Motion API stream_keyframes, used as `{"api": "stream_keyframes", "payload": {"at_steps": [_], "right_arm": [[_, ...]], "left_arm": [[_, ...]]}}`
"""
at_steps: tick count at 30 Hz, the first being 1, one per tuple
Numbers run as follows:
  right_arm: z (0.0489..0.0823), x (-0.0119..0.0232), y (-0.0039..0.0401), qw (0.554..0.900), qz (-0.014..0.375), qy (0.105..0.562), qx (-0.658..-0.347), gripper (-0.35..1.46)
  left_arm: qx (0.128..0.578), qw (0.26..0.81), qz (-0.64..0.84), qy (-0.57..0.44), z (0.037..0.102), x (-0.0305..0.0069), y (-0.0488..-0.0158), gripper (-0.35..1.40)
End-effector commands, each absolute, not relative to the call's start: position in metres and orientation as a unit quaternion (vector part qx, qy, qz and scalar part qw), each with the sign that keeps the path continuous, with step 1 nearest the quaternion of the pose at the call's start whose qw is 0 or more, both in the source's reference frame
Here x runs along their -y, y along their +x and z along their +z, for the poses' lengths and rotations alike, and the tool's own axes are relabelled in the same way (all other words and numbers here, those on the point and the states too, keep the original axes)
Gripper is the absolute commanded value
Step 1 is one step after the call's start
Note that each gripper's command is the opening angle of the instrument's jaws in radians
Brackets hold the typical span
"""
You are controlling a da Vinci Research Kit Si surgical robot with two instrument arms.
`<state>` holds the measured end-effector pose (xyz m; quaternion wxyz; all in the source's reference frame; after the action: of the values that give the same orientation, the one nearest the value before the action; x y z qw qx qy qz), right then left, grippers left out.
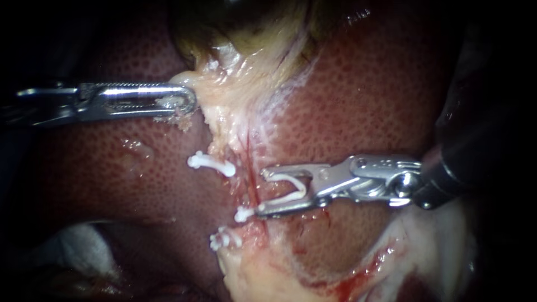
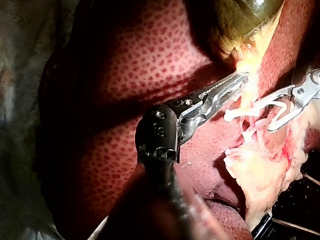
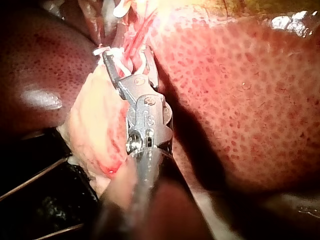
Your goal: Clipping second clip right tube
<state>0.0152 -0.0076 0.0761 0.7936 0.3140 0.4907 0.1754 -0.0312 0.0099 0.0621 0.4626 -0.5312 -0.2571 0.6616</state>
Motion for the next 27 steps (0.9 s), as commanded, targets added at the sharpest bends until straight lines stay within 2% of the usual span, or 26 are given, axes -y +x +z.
{"api": "stream_keyframes", "payload": {"at_steps": [1,12,20,25,27], "right_arm": [[0.0762,0.0077,0.0156,0.793,0.175,0.316,-0.491,0.49],[0.0769,0.0087,0.0170,0.782,0.182,0.348,-0.484,0.49],[0.0773,0.0093,0.0174,0.775,0.169,0.376,-0.480,0.44],[0.0773,0.0093,0.0174,0.772,0.175,0.384,-0.476,0.37],[0.0774,0.0092,0.0173,0.769,0.185,0.389,-0.473,0.26]], "left_arm": [[0.257,0.462,0.662,-0.531,0.0622,-0.0099,-0.0313,-0.35],[0.256,0.463,0.662,-0.531,0.0623,-0.0097,-0.0315,-0.35],[0.255,0.463,0.662,-0.531,0.0624,-0.0097,-0.0316,-0.35],[0.255,0.463,0.662,-0.531,0.0624,-0.0097,-0.0316,-0.35],[0.255,0.463,0.662,-0.531,0.0624,-0.0097,-0.0316,-0.35]]}}
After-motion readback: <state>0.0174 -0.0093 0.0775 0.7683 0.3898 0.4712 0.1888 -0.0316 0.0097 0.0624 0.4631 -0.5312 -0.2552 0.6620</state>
